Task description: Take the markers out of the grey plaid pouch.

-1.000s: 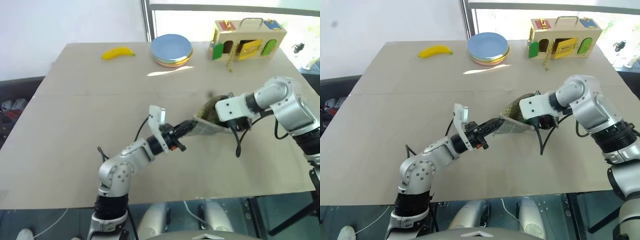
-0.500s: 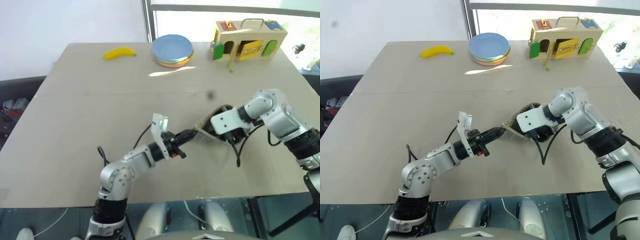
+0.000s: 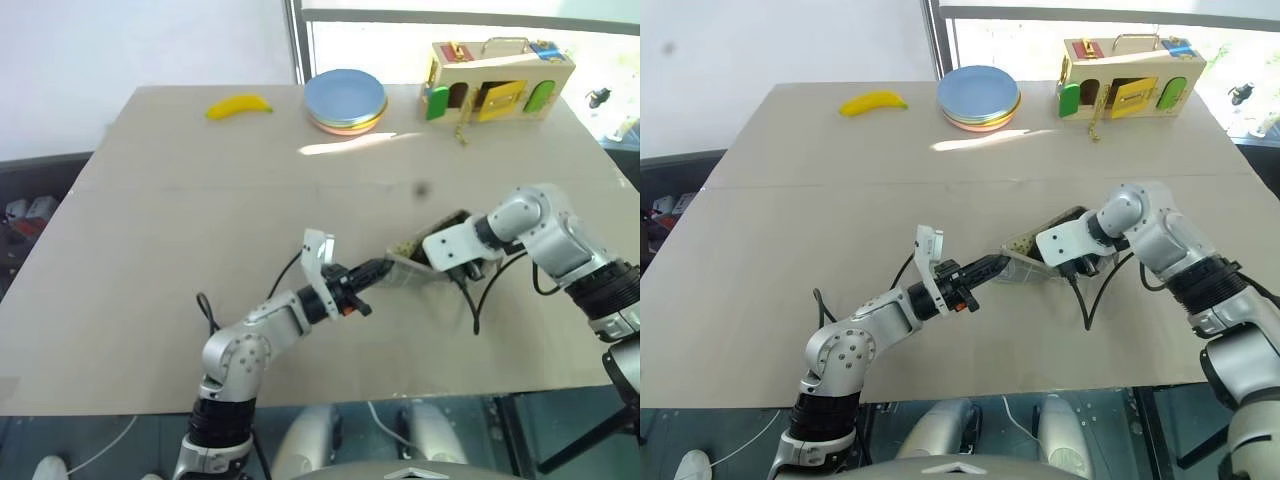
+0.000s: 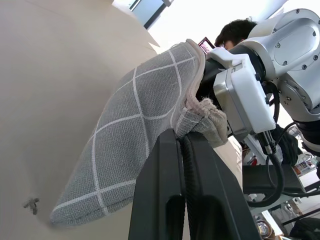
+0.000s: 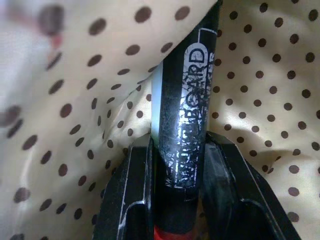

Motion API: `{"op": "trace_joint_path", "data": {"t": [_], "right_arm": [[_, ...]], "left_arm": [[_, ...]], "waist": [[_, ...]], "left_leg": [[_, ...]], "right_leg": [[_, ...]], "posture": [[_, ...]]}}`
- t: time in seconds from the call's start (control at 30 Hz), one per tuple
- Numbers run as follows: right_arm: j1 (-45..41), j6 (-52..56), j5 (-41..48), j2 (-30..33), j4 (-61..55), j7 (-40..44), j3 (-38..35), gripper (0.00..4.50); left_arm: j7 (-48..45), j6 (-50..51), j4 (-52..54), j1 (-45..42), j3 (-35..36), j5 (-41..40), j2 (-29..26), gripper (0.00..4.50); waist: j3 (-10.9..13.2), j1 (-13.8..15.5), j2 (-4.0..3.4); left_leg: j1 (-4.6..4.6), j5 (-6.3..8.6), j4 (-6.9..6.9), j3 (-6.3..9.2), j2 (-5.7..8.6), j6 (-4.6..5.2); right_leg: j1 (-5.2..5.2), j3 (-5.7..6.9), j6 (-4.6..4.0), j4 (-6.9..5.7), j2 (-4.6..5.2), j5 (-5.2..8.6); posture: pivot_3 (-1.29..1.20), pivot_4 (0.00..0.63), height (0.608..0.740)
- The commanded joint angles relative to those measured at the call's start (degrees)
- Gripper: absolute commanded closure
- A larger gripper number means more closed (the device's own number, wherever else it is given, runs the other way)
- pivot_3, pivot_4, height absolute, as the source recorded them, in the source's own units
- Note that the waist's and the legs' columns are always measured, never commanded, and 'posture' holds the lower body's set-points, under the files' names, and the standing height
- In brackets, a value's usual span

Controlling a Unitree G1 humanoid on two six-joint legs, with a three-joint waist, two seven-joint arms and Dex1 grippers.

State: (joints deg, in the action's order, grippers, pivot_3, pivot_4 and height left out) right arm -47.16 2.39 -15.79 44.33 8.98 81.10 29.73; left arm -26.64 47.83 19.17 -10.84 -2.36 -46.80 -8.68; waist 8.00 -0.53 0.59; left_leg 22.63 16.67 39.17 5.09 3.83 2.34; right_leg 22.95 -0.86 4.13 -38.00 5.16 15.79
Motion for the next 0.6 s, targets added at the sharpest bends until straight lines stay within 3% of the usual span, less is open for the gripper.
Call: {"op": "trace_joint_path", "data": {"t": [0.03,0.4,0.6], "right_arm": [[0.05,2.8,3.07,2.98,-3.76,1.66,-5.28,3.79],[2.8,9.19,15.04,5.78,-9.01,0.77,-15.34,3.79],[5.62,7.08,14.88,7.11,-8.77,-0.96,-15.72,3.79]], "left_arm": [[-0.35,-1.42,0.46,0.4,0.54,0.21,-0.31,4.5],[-0.64,-2.48,0.31,0.81,0.43,0.56,-0.87,4.5],[-0.6,-3.0,-0.02,0.54,0.11,0.94,-0.79,4.5]], "waist": [[0.0,0.09,0.0],[0.0,0.11,0.0],[0.01,0.06,-0.01]], "left_leg": [[0.0,0.0,0.0,0.0,0.0,0.0],[0.02,0.0,-0.02,0.01,0.0,0.0],[0.02,0.0,-0.04,0.01,0.0,0.0]], "right_leg": [[0.0,0.0,0.0,0.01,0.0,0.0],[0.0,-0.02,0.0,0.03,0.08,0.0],[0.0,-0.02,0.0,0.03,0.08,0.0]], "posture": [[0.0,0.15,0.74],[0.0,0.15,0.74],[0.0,0.15,0.74]]}}
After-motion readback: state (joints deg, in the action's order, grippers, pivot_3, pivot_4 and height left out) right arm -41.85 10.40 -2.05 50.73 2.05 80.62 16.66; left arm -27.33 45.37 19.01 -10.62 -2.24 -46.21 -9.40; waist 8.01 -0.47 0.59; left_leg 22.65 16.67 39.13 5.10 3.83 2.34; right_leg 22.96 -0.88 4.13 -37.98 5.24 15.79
